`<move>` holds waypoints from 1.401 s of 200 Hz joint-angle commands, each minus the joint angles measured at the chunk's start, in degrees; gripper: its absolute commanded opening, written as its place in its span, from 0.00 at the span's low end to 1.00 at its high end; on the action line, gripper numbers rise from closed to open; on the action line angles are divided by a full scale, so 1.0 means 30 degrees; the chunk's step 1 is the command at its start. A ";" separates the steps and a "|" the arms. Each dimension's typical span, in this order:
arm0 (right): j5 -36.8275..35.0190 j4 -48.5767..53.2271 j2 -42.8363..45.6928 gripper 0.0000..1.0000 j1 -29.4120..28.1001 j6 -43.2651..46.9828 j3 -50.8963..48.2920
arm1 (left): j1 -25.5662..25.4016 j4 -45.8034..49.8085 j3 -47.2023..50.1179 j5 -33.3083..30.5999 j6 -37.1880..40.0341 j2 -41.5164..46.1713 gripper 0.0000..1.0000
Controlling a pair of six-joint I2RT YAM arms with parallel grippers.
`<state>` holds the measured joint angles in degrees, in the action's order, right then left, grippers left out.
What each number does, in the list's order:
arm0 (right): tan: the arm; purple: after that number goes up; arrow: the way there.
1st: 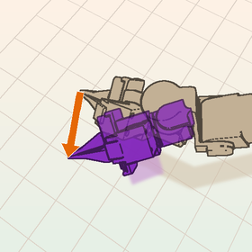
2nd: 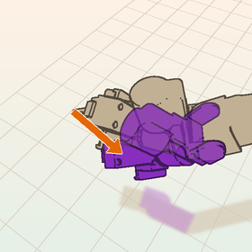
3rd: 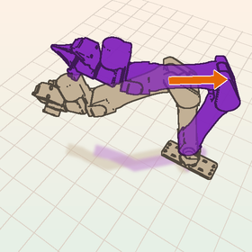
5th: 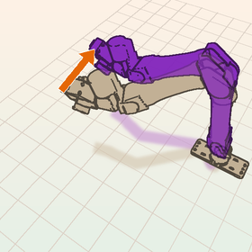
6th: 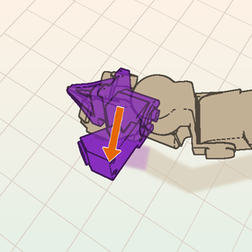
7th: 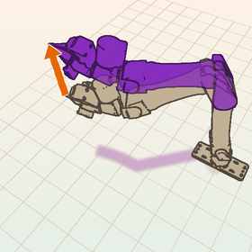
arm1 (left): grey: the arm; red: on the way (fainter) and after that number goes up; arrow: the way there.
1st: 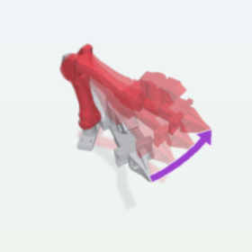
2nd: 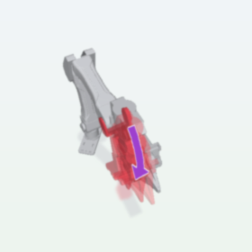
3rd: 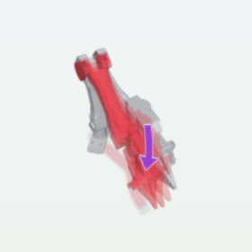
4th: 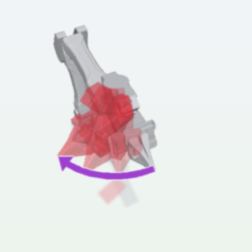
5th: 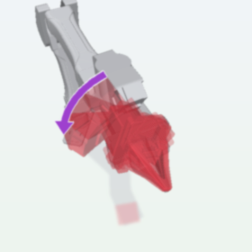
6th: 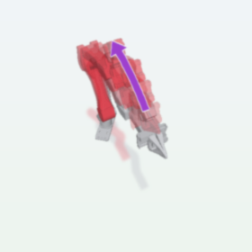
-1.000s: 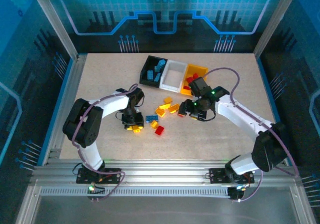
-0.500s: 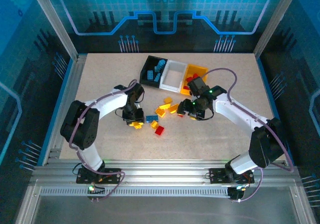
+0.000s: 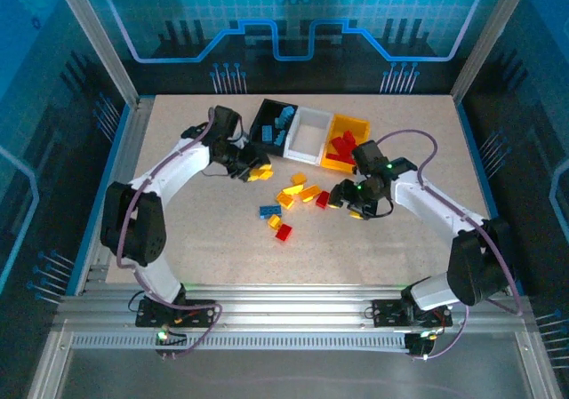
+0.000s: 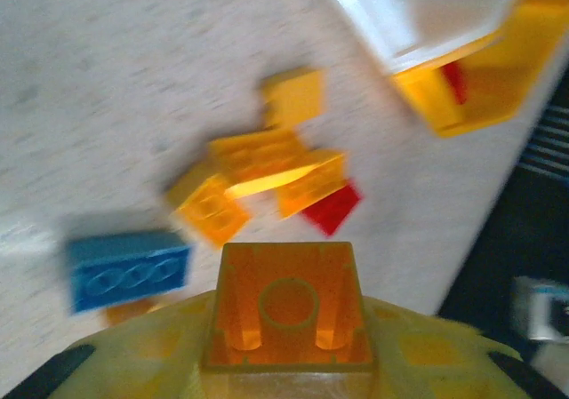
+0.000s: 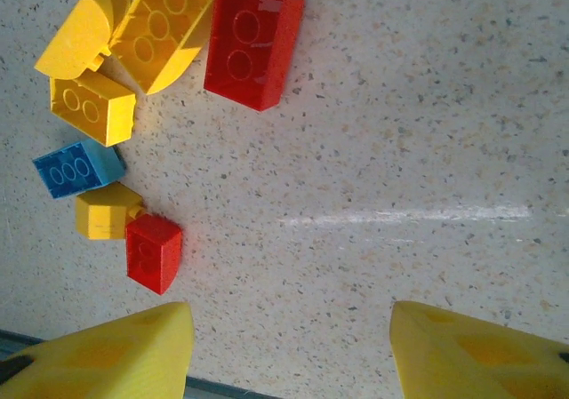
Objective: Sort the legos into containers by color
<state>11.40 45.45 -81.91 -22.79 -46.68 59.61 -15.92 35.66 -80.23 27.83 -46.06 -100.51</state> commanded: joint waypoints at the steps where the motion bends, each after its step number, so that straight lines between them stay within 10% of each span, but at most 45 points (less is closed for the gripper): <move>1: 0.0772 0.0082 0.0710 0.61 0.0402 0.0399 -0.0691 | -0.0103 -0.2868 -0.1802 0.1877 -0.2948 -0.1746 0.37; 147: 0.1270 -0.0192 0.2943 0.62 0.1018 -0.0020 -0.3480 | -0.1170 -0.2388 -1.6662 0.2025 -0.5999 -1.2693 0.37; 280: 0.1139 0.0640 0.2610 0.62 0.1033 0.0555 -0.2381 | -0.1343 -0.2086 -1.7631 0.1948 -0.6212 -1.3907 0.58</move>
<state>14.20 45.41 -74.81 -20.53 -46.00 51.11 -19.46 27.24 -131.11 32.86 -65.08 -143.02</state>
